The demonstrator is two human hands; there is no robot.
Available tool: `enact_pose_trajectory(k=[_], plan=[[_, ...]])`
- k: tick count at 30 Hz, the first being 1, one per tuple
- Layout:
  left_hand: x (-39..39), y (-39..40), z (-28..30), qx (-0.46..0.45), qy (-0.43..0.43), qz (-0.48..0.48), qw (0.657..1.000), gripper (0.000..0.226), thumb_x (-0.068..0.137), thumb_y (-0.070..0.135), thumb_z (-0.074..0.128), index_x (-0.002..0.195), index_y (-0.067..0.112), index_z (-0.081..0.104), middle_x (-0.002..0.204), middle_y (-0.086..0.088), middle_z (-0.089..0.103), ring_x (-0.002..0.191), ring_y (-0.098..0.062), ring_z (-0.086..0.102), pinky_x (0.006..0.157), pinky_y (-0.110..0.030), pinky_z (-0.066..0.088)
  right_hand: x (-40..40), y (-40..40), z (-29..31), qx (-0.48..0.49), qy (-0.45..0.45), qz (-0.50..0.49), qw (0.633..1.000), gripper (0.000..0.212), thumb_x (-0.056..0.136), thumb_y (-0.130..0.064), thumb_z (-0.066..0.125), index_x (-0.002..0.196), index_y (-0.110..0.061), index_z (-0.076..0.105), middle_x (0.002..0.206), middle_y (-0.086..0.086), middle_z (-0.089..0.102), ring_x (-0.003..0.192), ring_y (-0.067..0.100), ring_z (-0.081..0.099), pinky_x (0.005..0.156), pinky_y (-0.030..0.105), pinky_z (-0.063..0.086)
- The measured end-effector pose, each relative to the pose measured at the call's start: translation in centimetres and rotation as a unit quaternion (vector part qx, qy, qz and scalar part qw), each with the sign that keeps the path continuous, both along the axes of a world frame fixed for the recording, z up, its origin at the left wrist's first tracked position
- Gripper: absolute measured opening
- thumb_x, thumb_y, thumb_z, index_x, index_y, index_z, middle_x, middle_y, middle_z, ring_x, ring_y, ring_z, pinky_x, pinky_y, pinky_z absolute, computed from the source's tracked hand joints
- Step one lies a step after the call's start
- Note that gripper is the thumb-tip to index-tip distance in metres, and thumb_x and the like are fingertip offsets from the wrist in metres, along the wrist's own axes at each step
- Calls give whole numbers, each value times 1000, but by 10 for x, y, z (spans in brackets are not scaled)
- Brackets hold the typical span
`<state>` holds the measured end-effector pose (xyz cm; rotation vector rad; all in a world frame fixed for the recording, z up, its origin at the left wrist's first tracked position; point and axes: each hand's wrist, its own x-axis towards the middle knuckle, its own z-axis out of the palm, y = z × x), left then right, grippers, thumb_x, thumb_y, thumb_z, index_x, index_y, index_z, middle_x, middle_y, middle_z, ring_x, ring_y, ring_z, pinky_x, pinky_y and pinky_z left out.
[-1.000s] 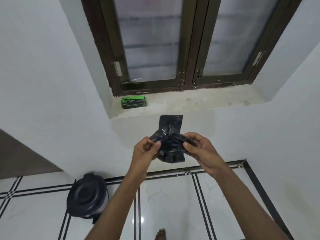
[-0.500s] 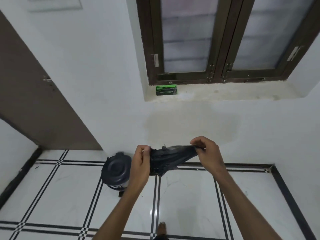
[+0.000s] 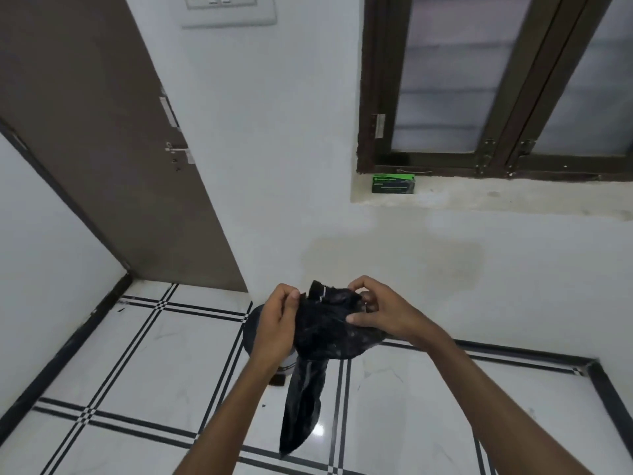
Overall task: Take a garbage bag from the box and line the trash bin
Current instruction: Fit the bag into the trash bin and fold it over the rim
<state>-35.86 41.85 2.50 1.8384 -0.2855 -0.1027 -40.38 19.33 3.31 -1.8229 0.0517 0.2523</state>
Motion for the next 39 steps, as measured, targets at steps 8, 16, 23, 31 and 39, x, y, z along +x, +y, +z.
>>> enact_pose_trajectory(k=[8,16,23,31,39], plan=[[83,118,-15,-180,154,157,959,31,106,31,38,100,7,56,95,-12,64,88,-21,61,81,-38,58,68,79,-22,95,-30,-220,970,20,90,2,68,94,-14,55,88,9,66,73,20,62,61,25,51],[127,196,-5,-21,124,73,989,55,83,68,47,89,17,68,81,9,64,76,-9,59,73,-27,46,115,136,-28,-309,-179,-167,919,42,72,13,49,68,-29,50,102,-14,53,66,10,53,59,24,37],[175,226,-28,331,69,-51,940,36,83,53,68,68,20,69,61,6,61,64,-14,60,60,-27,43,143,153,-33,-440,-113,-95,886,25,85,-2,61,93,-22,75,104,-11,63,88,17,64,71,25,43],[192,200,-15,-73,212,76,972,22,102,28,50,89,12,56,84,-5,61,79,-19,56,74,-34,47,176,144,-45,-469,-73,-123,872,19,88,-48,65,92,-29,63,95,-10,48,74,18,62,63,30,47],[219,184,7,-222,263,125,931,25,103,31,45,107,10,57,106,-9,70,91,-23,69,68,-36,56,207,105,-71,-550,-128,-36,824,45,53,6,77,90,-19,73,94,4,60,83,32,57,61,34,41]])
